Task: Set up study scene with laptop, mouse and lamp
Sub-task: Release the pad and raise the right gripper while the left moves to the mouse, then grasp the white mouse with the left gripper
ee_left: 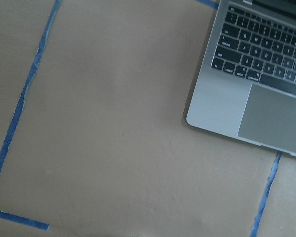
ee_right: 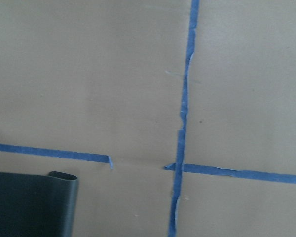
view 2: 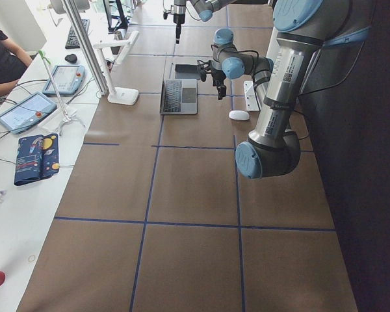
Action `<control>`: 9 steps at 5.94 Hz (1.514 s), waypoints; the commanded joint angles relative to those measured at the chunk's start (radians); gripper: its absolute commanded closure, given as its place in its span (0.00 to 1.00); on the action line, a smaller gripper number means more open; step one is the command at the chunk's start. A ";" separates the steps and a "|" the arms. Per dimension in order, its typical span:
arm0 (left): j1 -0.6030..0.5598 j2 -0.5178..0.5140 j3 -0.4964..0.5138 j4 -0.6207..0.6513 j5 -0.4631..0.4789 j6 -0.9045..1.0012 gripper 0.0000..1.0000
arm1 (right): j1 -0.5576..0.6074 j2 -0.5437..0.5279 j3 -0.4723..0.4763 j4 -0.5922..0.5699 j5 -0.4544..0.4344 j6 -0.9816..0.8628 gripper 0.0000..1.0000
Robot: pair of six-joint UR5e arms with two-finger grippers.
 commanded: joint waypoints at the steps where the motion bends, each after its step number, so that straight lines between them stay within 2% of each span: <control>1: 0.148 0.003 0.007 -0.001 0.038 0.017 0.00 | 0.095 0.004 0.043 -0.236 0.002 -0.280 0.00; 2: 0.203 0.040 0.010 -0.012 0.112 0.014 0.00 | 0.148 0.007 0.041 -0.308 0.002 -0.381 0.00; 3: 0.239 0.051 0.058 -0.056 0.126 0.013 0.00 | 0.171 0.011 0.043 -0.356 0.013 -0.436 0.00; 6: 0.271 0.048 0.215 -0.225 0.140 0.013 0.00 | 0.174 0.007 0.043 -0.357 0.027 -0.446 0.00; 9: 0.271 0.045 0.234 -0.230 0.140 0.014 0.00 | 0.176 0.004 0.055 -0.357 0.027 -0.448 0.00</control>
